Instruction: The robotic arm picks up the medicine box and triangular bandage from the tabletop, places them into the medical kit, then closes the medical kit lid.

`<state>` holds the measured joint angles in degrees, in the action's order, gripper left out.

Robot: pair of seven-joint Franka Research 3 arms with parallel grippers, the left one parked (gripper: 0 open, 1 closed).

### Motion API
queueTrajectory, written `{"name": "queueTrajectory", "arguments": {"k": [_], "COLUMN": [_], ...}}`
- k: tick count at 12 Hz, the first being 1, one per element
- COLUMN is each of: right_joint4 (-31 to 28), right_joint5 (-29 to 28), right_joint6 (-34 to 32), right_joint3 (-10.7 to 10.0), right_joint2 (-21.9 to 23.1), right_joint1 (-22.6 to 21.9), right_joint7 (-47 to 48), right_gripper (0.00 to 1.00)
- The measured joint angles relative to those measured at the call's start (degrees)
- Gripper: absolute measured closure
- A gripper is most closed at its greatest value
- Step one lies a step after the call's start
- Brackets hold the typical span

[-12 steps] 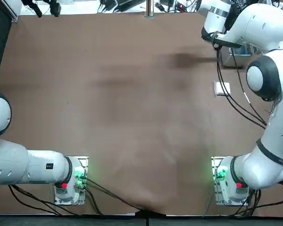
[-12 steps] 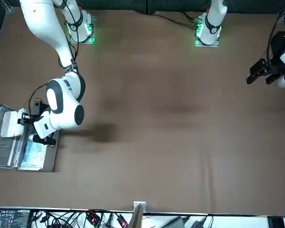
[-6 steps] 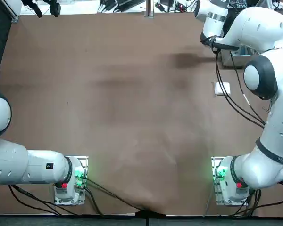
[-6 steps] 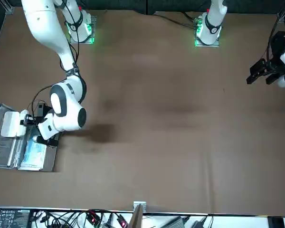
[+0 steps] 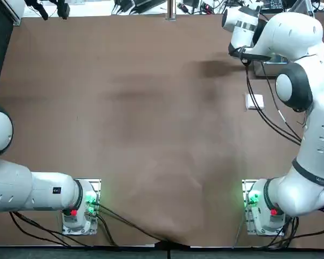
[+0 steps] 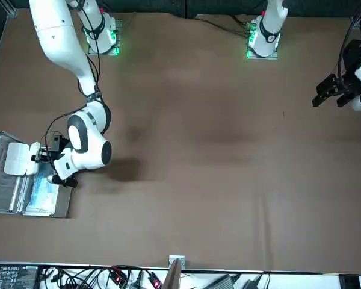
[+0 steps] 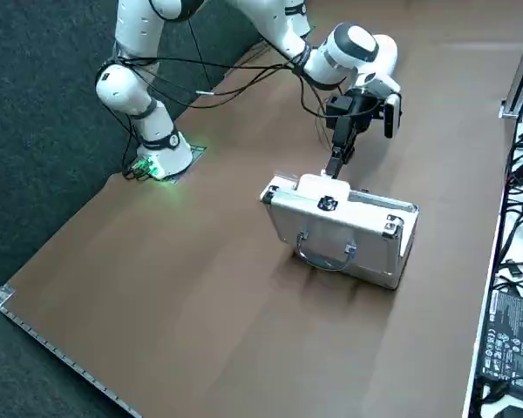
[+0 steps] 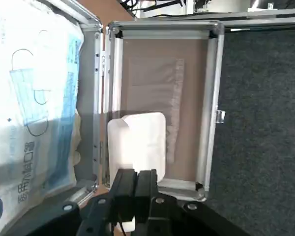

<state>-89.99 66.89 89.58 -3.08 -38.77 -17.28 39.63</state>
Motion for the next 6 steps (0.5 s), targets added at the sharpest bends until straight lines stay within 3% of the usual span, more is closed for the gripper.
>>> {"name": "queueTrajectory", "arguments": {"k": [6], "right_joint4": [-0.05], "right_joint5": [0.38], "right_joint6": [2.47], "right_joint3": [-0.02], "right_joint2": [-1.03], "right_joint1": [1.58], "right_joint7": [0.15], "right_gripper": [0.99]}}
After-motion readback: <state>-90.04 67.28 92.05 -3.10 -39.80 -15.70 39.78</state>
